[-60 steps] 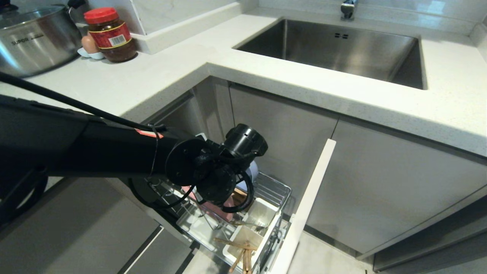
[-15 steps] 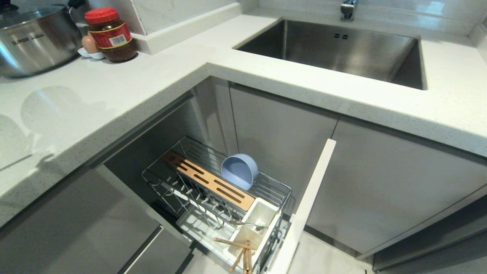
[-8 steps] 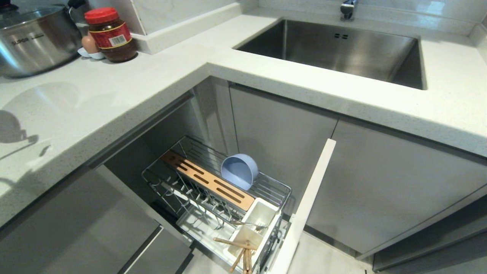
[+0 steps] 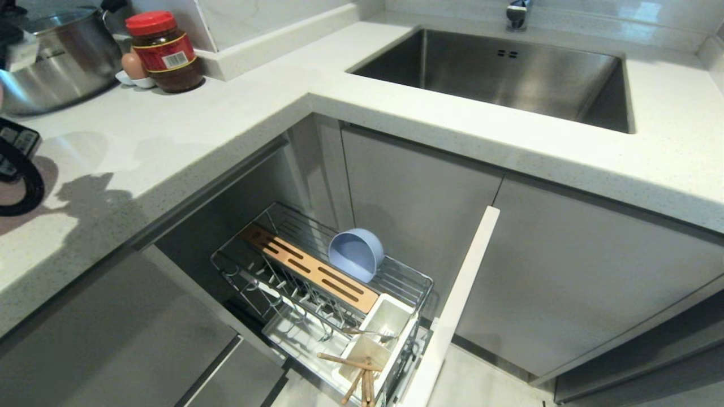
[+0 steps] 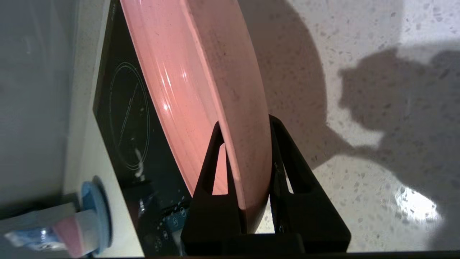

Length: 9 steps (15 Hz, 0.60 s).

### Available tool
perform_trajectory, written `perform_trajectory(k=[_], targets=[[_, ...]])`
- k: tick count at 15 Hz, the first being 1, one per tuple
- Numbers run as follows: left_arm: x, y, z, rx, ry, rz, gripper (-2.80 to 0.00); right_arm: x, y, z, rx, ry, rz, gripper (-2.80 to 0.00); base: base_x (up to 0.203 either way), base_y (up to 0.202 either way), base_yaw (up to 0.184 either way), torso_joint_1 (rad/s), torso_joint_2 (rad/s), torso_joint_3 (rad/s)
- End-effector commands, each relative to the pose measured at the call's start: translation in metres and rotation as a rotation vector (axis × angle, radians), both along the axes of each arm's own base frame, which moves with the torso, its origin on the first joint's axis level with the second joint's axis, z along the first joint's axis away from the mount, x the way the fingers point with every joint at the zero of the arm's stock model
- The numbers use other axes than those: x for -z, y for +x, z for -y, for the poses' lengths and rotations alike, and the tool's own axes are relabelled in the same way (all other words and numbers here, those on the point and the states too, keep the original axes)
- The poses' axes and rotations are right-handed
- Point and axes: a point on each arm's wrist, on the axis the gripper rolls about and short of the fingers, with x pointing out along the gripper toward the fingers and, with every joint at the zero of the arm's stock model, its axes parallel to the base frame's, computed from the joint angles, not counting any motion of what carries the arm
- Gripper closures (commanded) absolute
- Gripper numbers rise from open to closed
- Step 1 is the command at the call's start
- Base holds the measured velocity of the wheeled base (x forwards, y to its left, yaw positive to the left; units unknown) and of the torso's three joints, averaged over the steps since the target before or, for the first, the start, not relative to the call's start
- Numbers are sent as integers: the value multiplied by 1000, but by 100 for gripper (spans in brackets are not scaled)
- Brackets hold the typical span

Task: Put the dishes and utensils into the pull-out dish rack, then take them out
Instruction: Take the plate out of the cupboard

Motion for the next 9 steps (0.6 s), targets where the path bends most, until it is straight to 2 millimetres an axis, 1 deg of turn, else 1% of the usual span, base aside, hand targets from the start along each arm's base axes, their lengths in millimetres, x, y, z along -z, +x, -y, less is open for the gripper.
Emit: perform_trajectory(k=[1,4,9], targets=[[17,27,3,-29,43,-88,0,0,0,0,0,0,3,0,0,0,0,0,0,0],[25,35,7,-38,79,-136,0,0,0,0,0,0,4,0,0,0,0,0,0,0],[32,46,12,-36,93,-161,0,0,0,0,0,0,3,0,0,0,0,0,0,0]])
